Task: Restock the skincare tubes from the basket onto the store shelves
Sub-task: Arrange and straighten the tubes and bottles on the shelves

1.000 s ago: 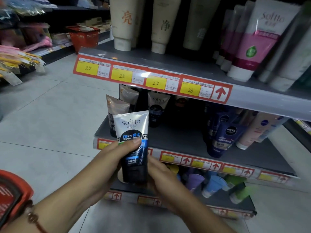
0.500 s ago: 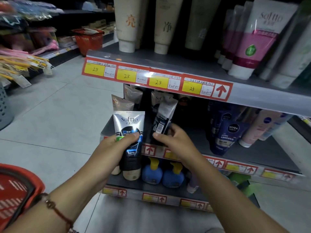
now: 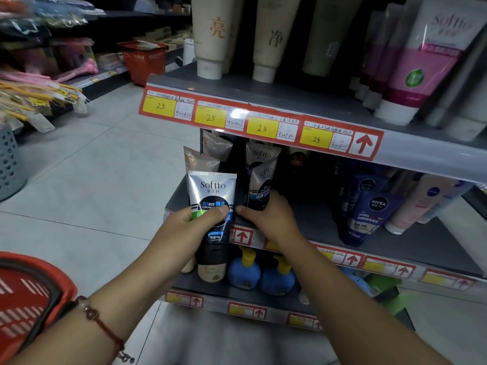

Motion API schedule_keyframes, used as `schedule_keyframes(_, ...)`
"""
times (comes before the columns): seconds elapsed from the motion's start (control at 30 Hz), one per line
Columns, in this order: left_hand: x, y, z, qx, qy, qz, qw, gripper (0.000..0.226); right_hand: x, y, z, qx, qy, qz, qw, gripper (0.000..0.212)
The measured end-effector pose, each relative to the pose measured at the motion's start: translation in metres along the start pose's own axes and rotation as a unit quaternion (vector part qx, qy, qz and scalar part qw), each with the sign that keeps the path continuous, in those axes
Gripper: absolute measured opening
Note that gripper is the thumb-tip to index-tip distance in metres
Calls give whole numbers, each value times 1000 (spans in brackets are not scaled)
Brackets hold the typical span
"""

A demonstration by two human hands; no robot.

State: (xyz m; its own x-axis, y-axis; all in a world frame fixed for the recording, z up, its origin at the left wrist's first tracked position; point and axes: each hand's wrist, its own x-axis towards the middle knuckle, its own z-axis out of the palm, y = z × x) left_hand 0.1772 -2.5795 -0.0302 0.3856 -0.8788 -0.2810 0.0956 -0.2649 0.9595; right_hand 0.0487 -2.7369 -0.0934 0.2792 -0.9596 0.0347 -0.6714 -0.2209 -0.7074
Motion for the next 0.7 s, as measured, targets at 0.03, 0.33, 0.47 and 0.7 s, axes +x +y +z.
schedule_keyframes(0.03,1,-1,-2,-1,1,0,1000,24,0,1,-2,7,-7,1,1000,75)
schedule_keyframes(0.33,11,-7,-5,1,-5,8,1000,28,-5,-3,0,1,48,19,999,63)
schedule_keyframes(0.47,11,-9,-5,-4,-9,9,1000,31,0,-11,2,-16,52,43,998,69)
schedule_keyframes(0.7,7,-10,-2,1,-10,21,1000,31,3,-9,0,-39,44,45,997,75)
